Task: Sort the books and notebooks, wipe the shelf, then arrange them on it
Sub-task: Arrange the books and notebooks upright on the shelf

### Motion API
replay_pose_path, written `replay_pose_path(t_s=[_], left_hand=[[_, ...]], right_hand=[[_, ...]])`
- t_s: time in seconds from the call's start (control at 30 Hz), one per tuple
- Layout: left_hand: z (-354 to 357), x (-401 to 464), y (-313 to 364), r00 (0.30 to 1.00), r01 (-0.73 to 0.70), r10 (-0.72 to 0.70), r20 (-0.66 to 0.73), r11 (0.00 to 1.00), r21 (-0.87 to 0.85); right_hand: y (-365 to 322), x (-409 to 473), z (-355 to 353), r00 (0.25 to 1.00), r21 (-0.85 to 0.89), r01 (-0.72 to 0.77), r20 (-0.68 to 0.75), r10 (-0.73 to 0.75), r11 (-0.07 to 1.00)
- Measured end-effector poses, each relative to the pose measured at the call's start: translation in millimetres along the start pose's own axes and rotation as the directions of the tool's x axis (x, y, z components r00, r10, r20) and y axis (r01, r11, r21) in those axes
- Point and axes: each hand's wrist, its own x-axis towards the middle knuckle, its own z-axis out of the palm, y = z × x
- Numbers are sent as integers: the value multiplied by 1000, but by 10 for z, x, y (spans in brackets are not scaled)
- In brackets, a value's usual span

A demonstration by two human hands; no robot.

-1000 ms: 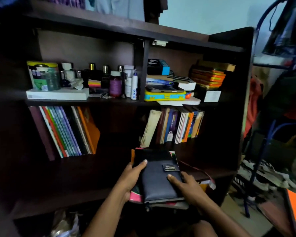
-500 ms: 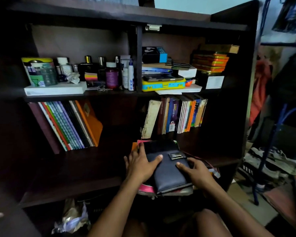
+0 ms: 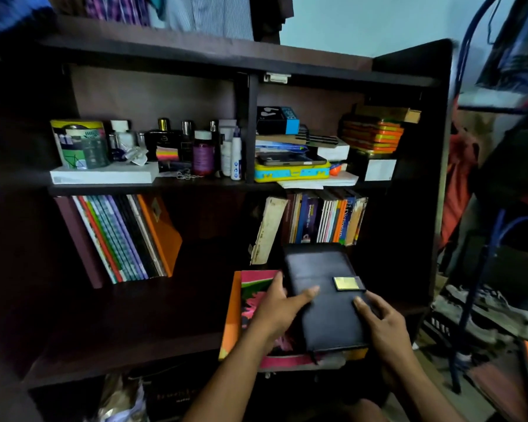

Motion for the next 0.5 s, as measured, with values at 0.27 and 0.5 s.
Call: replay_pose_path(t_s=[0.27, 0.5], left_hand=[[173, 11, 217, 908, -378, 404, -107, 903, 204], [-178, 108, 207, 866, -454, 416, 278, 887, 84]], right_hand=[[-691, -41, 195, 923, -627, 384, 293, -251, 678], [-817, 75, 441, 934, -81, 326, 180, -308, 942]])
